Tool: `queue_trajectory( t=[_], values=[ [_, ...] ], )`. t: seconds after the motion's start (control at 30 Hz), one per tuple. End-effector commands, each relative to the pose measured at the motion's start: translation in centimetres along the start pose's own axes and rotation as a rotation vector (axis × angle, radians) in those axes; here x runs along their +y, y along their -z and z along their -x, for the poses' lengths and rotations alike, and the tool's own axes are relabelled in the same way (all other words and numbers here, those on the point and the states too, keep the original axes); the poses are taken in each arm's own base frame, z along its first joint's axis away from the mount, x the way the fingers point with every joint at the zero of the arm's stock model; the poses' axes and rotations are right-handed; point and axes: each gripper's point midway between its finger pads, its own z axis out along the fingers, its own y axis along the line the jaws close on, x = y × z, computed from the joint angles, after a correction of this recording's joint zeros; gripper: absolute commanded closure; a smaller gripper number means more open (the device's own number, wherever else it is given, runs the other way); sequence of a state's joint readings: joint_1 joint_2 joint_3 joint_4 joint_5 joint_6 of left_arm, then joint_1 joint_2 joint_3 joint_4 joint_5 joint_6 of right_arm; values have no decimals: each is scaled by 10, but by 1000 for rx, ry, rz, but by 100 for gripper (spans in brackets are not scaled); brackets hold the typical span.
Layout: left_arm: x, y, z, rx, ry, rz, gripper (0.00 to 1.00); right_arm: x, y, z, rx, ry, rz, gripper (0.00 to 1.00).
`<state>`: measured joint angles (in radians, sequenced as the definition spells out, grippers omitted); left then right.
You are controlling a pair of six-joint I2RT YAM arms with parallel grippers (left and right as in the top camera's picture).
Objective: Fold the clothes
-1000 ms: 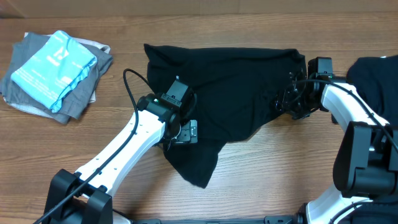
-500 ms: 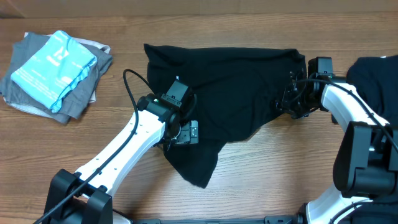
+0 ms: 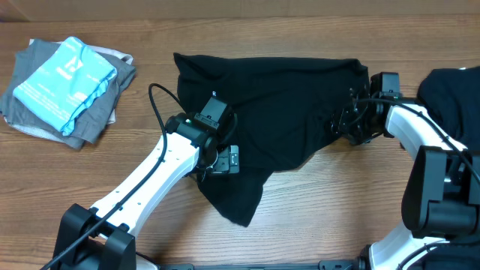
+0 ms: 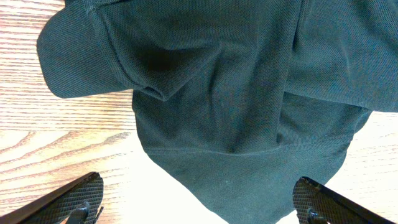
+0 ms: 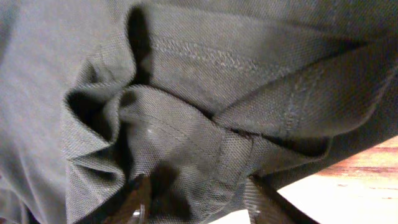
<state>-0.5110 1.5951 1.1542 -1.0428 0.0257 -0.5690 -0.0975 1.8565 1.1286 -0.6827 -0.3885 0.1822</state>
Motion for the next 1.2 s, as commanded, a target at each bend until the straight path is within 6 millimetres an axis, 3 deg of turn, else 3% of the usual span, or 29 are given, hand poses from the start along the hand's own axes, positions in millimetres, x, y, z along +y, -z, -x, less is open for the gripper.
queue_trajectory(
  t=[0.0,0.07,0.27,0.43,0.5,0.63,0.73,1.0,1.17],
  values=[
    [2,2,0,-10,-15,2,0,-1,-3,-3,8,-7,5,71],
    [2,2,0,-10,-15,2,0,-1,-3,-3,8,-7,4,91],
    [2,2,0,-10,-15,2,0,2,6,0,21,-19,-1,96],
    [2,2,-1,-8,-15,3,1,2,38,0,48,-61,-36,96],
    [3,2,-2,-5,-16,6,1,-11,51,-8,59,-113,-105,96],
    [3,2,-2,-2,-16,7,1,-61,75,-34,101,-310,-362,96],
    [3,2,-2,-2,-15,7,0,-87,85,-55,134,-426,-494,96],
    [5,2,-5,10,-15,14,2,-111,64,-99,222,-512,-538,96],
    [8,2,-11,32,-23,29,1,-117,70,-126,279,-624,-614,96]
  ],
)
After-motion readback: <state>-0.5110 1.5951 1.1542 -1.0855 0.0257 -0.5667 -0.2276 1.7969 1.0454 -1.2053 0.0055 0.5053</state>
